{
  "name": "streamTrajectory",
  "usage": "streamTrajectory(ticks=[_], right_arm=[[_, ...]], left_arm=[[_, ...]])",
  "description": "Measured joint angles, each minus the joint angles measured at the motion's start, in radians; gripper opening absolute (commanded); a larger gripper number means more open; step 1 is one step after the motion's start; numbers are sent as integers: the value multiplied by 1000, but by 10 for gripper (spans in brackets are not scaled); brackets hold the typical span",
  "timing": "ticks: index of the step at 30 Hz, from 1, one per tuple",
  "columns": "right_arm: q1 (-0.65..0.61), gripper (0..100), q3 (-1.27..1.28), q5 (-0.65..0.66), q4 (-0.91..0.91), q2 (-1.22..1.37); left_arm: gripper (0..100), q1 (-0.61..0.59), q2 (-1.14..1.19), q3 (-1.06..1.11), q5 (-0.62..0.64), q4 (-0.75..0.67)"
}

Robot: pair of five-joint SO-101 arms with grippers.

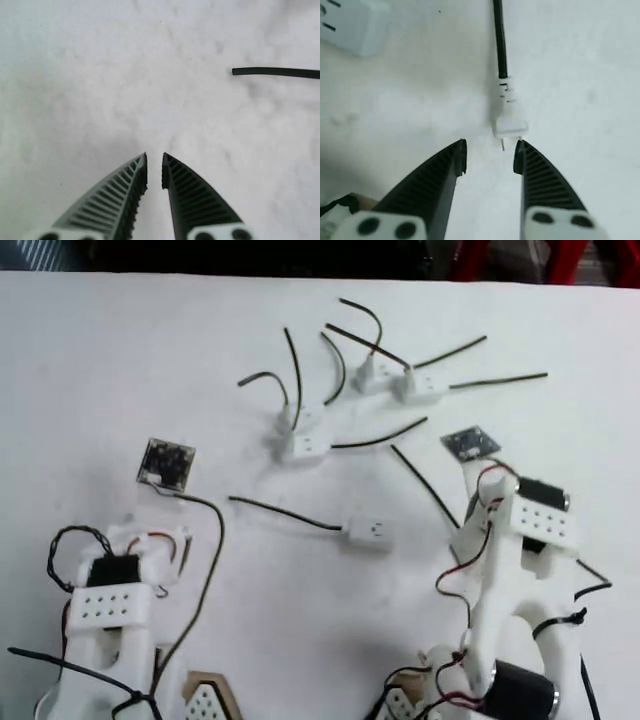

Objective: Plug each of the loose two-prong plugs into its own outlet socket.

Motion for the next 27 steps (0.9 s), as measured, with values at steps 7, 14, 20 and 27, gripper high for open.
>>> streamTrajectory(ticks=[7,14,20,27], right_arm=[[-9,149,180,0,-267,-12],[-11,148,209,26,-348,-18],[0,147,203,38,-358,17],[66,62,195,106,-416,153]], left_arm=[[76,0,0,0,0,0],[76,0,0,0,0,0],[76,0,0,0,0,0],[76,0,0,0,0,0]])
